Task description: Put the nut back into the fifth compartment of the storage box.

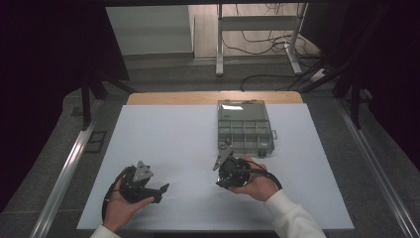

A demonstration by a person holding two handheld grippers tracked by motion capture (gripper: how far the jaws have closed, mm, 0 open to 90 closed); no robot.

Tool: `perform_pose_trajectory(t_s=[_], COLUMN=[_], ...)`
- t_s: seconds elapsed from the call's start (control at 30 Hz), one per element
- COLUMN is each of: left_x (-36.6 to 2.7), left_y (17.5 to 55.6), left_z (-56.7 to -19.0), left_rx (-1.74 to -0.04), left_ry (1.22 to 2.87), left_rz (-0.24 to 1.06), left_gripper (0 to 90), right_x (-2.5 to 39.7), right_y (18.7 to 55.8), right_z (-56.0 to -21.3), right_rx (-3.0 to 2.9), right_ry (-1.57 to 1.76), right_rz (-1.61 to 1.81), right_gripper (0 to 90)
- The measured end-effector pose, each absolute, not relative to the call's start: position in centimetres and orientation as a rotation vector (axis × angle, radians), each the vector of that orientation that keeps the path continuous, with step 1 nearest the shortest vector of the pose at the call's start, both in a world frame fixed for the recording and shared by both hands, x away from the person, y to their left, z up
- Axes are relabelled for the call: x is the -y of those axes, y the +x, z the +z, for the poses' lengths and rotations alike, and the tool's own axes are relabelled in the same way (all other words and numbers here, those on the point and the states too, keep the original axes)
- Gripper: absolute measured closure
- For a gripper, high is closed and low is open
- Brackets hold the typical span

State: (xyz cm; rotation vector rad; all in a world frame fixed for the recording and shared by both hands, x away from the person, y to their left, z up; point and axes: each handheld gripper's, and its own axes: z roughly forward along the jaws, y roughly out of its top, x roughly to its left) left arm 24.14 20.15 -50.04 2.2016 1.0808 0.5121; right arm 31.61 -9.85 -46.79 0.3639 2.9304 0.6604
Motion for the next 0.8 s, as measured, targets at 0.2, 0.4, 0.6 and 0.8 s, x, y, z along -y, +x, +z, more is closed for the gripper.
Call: perform_pose_trajectory(t_s=[0.2, 0.4, 0.6, 0.8], left_x=[-20.2, -20.2, -20.2, -20.1], left_y=[24.1, 24.2, 24.2, 24.2], left_z=[-50.0, -50.1, -50.1, -50.0], left_rx=[-1.081, -1.082, -1.082, -1.083], left_ry=[2.203, 2.204, 2.204, 2.201], left_rz=[0.514, 0.512, 0.51, 0.51], left_gripper=[10.5, 10.6, 10.6, 10.6], right_x=[10.1, 10.5, 10.7, 10.9], right_y=[32.0, 32.6, 33.4, 34.4], right_z=[-46.5, -46.4, -46.1, -45.9], right_rx=[-2.913, -2.894, -2.875, -2.851], right_ry=[0.394, 0.447, 0.487, 0.538], right_rz=[0.677, 0.691, 0.708, 0.737], right_gripper=[70.3, 70.3, 70.3, 70.3])
